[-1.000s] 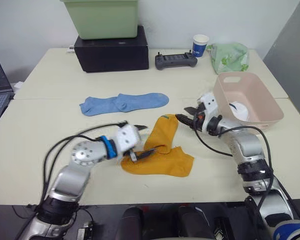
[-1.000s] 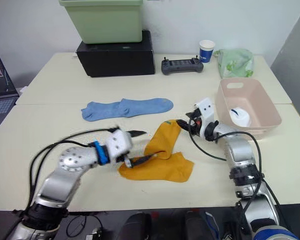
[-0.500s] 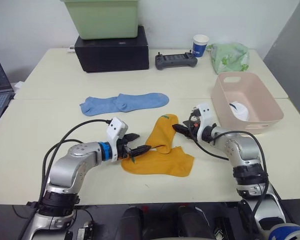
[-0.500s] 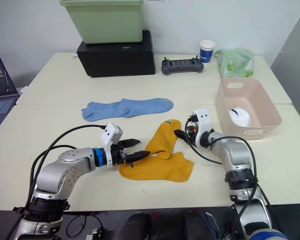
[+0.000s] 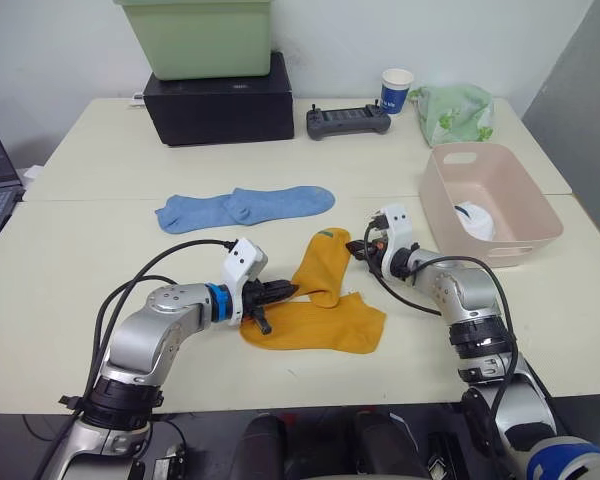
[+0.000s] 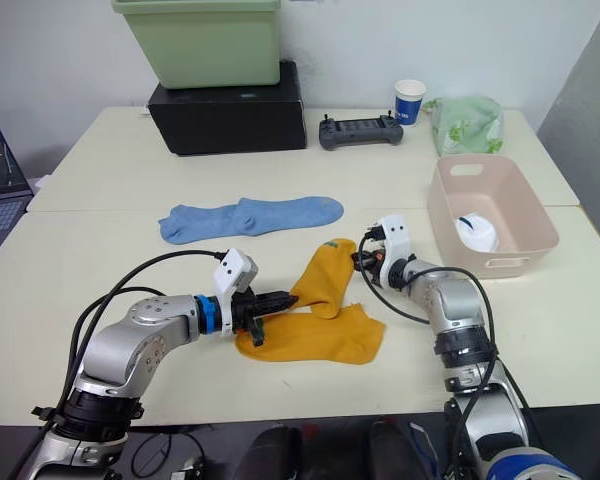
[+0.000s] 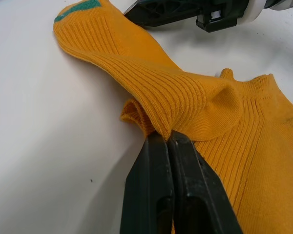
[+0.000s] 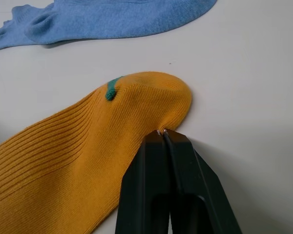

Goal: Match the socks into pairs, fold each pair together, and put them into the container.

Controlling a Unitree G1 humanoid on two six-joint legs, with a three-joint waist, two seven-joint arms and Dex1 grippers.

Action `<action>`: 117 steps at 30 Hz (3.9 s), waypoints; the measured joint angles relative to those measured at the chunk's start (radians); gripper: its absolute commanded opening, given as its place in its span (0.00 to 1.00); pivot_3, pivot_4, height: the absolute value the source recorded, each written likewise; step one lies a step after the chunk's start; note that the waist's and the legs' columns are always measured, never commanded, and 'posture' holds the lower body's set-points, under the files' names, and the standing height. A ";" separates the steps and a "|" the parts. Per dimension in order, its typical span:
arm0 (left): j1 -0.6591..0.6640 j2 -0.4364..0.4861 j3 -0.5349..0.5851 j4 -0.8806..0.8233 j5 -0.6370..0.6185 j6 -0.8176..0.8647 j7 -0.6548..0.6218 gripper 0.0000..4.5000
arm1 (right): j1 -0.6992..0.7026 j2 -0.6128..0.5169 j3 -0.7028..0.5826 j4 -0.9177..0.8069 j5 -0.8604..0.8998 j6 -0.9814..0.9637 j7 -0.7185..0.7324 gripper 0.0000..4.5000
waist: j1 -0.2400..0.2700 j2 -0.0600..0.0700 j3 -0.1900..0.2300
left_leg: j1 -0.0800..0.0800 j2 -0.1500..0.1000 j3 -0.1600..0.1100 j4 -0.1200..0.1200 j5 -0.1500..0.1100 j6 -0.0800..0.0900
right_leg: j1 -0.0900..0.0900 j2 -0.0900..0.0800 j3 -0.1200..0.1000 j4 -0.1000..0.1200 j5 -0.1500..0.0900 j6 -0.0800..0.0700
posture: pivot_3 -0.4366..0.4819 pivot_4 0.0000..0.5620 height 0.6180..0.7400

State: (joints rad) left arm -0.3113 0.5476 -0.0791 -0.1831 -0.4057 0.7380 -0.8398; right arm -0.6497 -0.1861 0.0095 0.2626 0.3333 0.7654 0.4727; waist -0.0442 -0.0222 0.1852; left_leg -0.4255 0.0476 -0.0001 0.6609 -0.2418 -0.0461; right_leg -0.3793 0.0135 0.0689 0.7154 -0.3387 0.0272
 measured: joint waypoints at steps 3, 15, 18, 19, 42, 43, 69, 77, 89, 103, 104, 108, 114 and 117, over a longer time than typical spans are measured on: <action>0.000 -0.003 0.007 -0.021 -0.033 0.043 0.005 0.01 | -0.006 0.007 -0.010 0.000 0.002 -0.002 0.001 0.00 | 0.000 0.000 0.000 | 0.000 0.000 0.000 0.000 0.000 0.000 | 0.000 0.000 0.000 0.000 0.000 0.000 | 0.48 0.27 1.00; -0.043 -0.236 0.242 -0.215 -0.531 0.547 0.264 0.01 | -0.156 0.072 -0.017 0.036 0.003 -0.061 0.014 0.00 | -0.001 0.000 0.000 | -0.001 0.001 -0.002 0.001 0.000 0.000 | 0.000 -0.001 -0.002 0.000 0.000 0.000 | 0.48 0.27 1.00; -0.036 -0.258 0.292 -0.211 -0.593 0.603 0.347 0.01 | -0.157 0.067 0.014 0.067 0.000 -0.050 0.049 0.00 | -0.001 0.000 0.000 | -0.001 0.000 -0.002 0.001 0.000 0.000 | 0.000 -0.001 -0.002 0.000 0.000 0.000 | 0.48 0.27 1.00; -0.027 -0.256 0.289 -0.217 -0.602 0.609 0.356 0.01 | -0.152 0.067 0.026 0.069 0.000 -0.042 0.062 0.00 | -0.001 0.000 0.000 | -0.001 0.000 -0.002 0.001 0.000 0.000 | 0.000 -0.001 -0.001 0.000 0.000 0.000 | 0.48 0.27 1.00; 0.126 0.149 0.255 -0.235 -0.507 0.346 0.139 0.97 | 0.151 -0.124 0.016 -0.455 0.132 0.167 0.130 0.75 | 0.012 0.000 0.000 | -0.001 -0.001 -0.004 -0.001 0.001 -0.003 | 0.001 -0.001 -0.004 -0.002 0.000 0.000 | 0.48 0.27 1.00; 0.098 0.167 0.252 -0.193 -0.465 0.284 0.106 0.97 | 0.194 -0.173 0.014 -0.501 0.143 0.192 0.139 0.75 | 0.018 0.000 0.000 | -0.001 -0.002 -0.004 -0.001 0.001 -0.003 | 0.001 -0.001 -0.004 -0.003 0.000 0.000 | 0.48 0.27 1.00; -0.216 0.000 -0.044 0.506 0.133 -0.394 -0.076 0.08 | 0.394 -0.255 0.079 -0.664 0.198 0.286 0.104 0.00 | 0.012 -0.001 0.001 | -0.003 -0.001 -0.002 0.000 0.001 -0.002 | -0.001 0.002 -0.002 -0.002 0.000 0.000 | 0.48 0.27 1.00; -0.179 0.000 -0.025 0.457 0.133 -0.375 -0.085 0.00 | 0.378 -0.251 0.079 -0.657 0.197 0.267 0.094 0.00 | 0.011 -0.001 0.001 | -0.003 -0.001 -0.002 0.000 0.001 -0.002 | -0.001 0.002 -0.002 -0.002 0.000 0.000 | 0.48 0.27 1.00; -0.154 -0.004 -0.011 0.411 0.131 -0.338 -0.066 0.00 | 0.352 -0.290 0.100 -0.640 0.181 0.208 0.118 0.38 | 0.011 -0.001 0.001 | -0.003 -0.001 -0.002 0.000 0.001 -0.002 | -0.001 0.002 -0.002 -0.002 0.000 0.000 | 0.48 0.27 1.00; -0.154 -0.005 -0.009 0.410 0.133 -0.333 -0.065 0.00 | 0.279 -0.241 0.153 -0.563 0.155 0.195 0.116 0.38 | 0.011 -0.001 0.001 | -0.003 -0.001 -0.003 0.001 0.001 -0.002 | -0.001 0.002 -0.003 -0.001 0.000 0.000 | 0.48 0.27 1.00; -0.154 -0.005 -0.009 0.410 0.133 -0.333 -0.065 0.00 | 0.279 -0.242 0.153 -0.563 0.155 0.200 0.115 0.38 | 0.011 -0.001 0.001 | -0.003 -0.001 -0.003 0.001 0.001 -0.002 | -0.001 0.002 -0.003 -0.001 0.000 0.000 | 0.48 0.27 1.00; -0.154 -0.005 -0.009 0.410 0.135 -0.333 -0.063 0.00 | 0.280 -0.244 0.153 -0.563 0.158 0.213 0.115 0.25 | 0.011 -0.001 0.001 | -0.003 -0.001 -0.003 0.001 0.001 -0.002 | -0.001 0.002 -0.003 -0.001 0.000 0.000 | 0.48 0.27 1.00; -0.154 -0.005 -0.009 0.411 0.138 -0.334 -0.057 0.00 | 0.280 -0.241 0.147 -0.563 0.162 0.225 0.115 0.01 | 0.011 -0.001 0.001 | -0.003 -0.001 -0.003 0.001 0.001 -0.002 | -0.001 0.002 -0.003 -0.001 0.000 0.000 | 0.48 0.27 1.00; -0.153 -0.005 -0.008 0.410 0.137 -0.336 -0.056 0.00 | 0.280 -0.238 0.137 -0.563 0.164 0.226 0.115 0.01 | 0.011 -0.001 0.000 | -0.003 -0.001 -0.003 0.001 0.001 -0.002 | -0.001 0.002 -0.003 -0.001 0.000 0.000 | 0.48 0.27 1.00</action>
State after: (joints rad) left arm -0.4647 0.5428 -0.0874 0.2268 -0.2691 0.4023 -0.8962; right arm -0.3701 -0.4240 0.1462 -0.3004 0.4968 0.9918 0.5874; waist -0.0330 -0.0230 0.1857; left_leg -0.4282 0.0469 -0.0030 0.6615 -0.2405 -0.0482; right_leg -0.3803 0.0153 0.0661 0.7148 -0.3388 0.0273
